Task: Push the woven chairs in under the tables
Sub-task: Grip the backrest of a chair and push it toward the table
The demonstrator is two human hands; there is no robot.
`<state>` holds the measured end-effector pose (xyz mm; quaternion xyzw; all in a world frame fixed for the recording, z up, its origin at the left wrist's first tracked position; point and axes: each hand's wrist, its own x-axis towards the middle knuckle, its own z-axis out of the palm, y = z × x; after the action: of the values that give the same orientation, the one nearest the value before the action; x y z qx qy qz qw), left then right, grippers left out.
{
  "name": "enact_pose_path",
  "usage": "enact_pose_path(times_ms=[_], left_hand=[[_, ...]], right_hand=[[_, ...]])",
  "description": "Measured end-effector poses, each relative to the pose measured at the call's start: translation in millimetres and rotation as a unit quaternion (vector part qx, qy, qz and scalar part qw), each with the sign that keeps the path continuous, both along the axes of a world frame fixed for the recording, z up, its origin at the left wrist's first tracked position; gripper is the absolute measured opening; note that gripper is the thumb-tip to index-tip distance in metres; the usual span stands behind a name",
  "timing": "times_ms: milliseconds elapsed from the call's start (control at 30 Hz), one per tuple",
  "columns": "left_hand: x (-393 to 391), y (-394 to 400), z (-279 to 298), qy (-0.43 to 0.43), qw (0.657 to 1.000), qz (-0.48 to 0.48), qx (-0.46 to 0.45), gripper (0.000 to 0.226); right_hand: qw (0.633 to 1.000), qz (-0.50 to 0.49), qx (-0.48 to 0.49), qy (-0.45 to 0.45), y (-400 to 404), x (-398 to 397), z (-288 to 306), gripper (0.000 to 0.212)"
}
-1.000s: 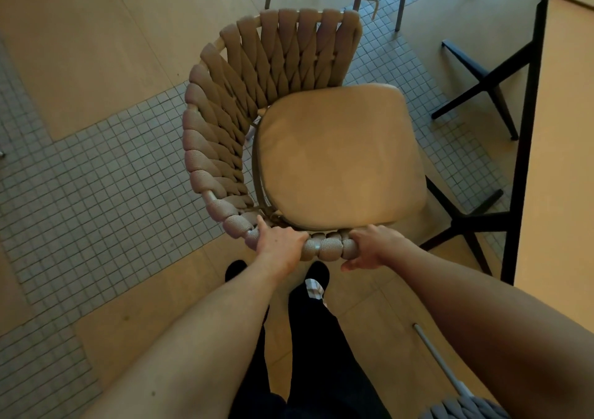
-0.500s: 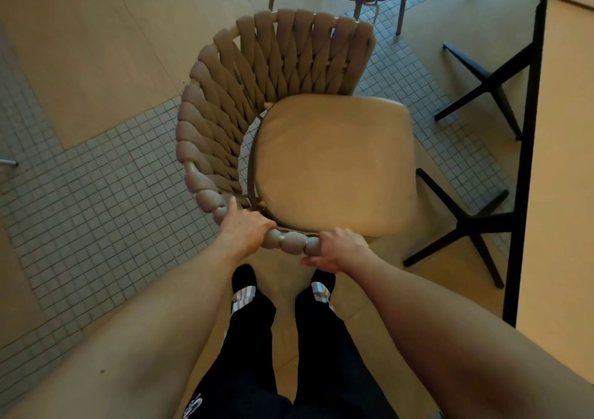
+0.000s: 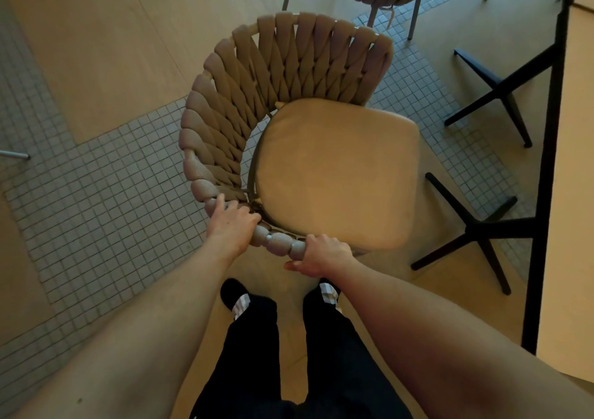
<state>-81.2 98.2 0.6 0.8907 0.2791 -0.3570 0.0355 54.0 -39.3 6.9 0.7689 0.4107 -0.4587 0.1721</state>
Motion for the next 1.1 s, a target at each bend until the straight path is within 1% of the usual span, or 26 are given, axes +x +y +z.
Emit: enact_pose_path(times_ms=[100,200,333,433,733,900,1100], left_hand=[[-4.2,12.6,9.1,-0.032,0.997,-0.007,-0.066,0.058],[-13.5,30.5,24.8,-0.068,0.991,0.015,-0.114,0.068],[-32.2,54.5,41.9,-0.118,0.989,0.016,-0.084,0.066],[-50.2,73.6,48.2,-0.13,0.99,0.021,-0.049,0.066],[-72.9,118.8,64.6,-0.115,0.991,-0.006,-0.067,0.078],[-71.2,147.7,70.3,-0.105,0.992,-0.038,-0.053,0.08],[-67.1,187.0,76.7,-0.089,0.992,-0.054,-0.07,0.081]], right_hand=[[1.0,-0.014,-0.012,0.008,7.7,-3.6,5.2,0.082],[0.999,-0.036,0.003,0.004,21.5,-15.5,14.0,0.089],[0.997,-0.06,0.047,-0.011,42.4,-37.2,28.1,0.09],[0.995,-0.063,0.072,-0.025,55.1,-53.8,39.9,0.091],[0.988,-0.111,0.097,-0.035,82.2,-80.2,58.2,0.095],[0.987,-0.119,0.099,-0.038,109.6,-83.1,57.3,0.098],[0.985,-0.142,0.093,-0.022,146.2,-92.6,53.2,0.099]])
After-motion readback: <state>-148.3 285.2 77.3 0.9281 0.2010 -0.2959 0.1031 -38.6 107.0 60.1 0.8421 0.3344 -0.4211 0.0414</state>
